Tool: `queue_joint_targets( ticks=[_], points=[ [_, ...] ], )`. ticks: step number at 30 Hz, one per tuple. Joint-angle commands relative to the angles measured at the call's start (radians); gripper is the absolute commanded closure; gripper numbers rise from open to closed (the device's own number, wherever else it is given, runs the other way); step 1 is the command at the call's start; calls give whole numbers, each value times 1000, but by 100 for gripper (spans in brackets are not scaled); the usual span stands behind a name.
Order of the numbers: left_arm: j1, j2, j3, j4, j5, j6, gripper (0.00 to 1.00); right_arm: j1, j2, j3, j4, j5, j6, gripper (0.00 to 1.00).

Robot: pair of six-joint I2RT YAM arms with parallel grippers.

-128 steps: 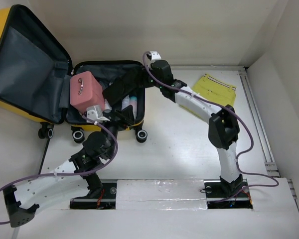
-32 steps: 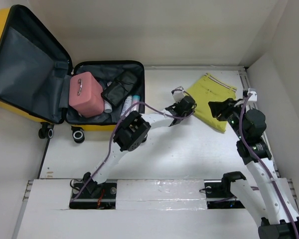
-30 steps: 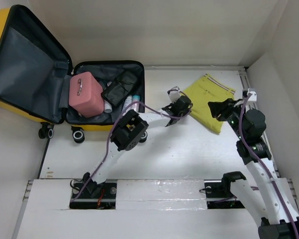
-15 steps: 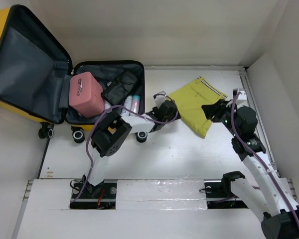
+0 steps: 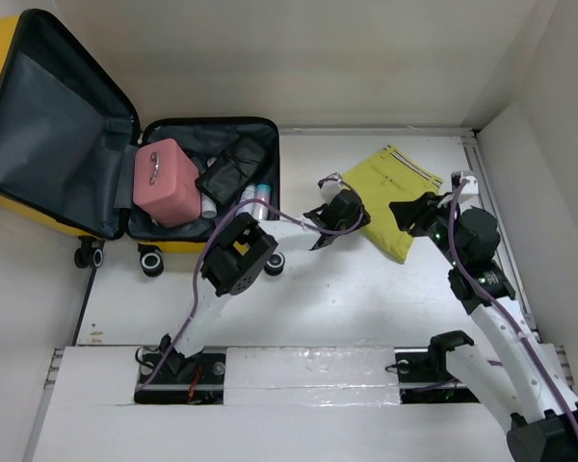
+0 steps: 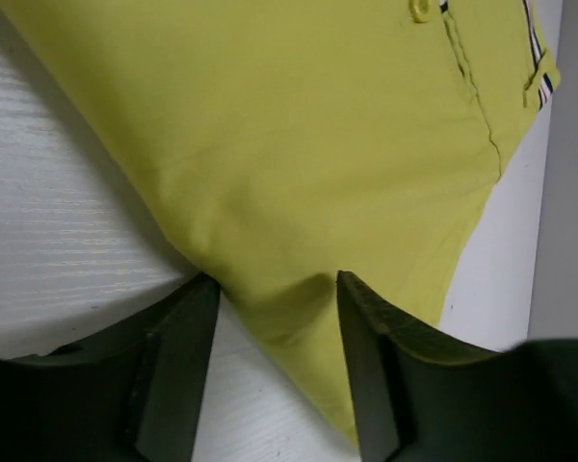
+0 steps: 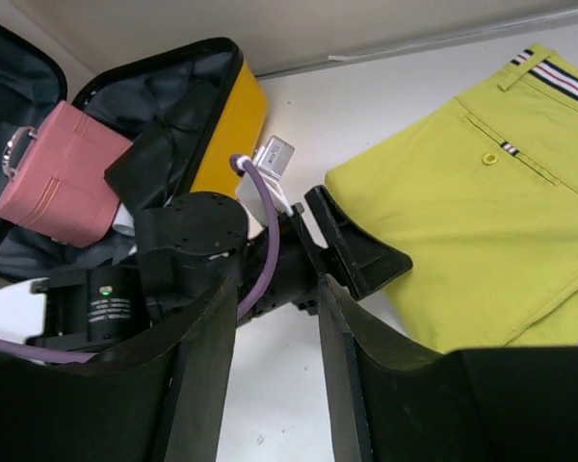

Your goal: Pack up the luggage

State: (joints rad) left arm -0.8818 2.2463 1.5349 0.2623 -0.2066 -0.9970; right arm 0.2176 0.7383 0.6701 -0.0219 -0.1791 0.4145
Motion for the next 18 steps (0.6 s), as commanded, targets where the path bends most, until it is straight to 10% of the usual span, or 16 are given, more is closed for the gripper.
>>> queue_joint_targets(
  ticks=[1,5,18],
  points=[
    [-9,32,16,-65,-39,-94,55,8,-22,26,48,4,-5,55],
    [19,12,2,-29,-126,-85,99,17,-43,46,27,-29,-5,57],
    [193,-319,19,-64,28,446,100,17,-60,88,10,-56,-23,57]
  ],
)
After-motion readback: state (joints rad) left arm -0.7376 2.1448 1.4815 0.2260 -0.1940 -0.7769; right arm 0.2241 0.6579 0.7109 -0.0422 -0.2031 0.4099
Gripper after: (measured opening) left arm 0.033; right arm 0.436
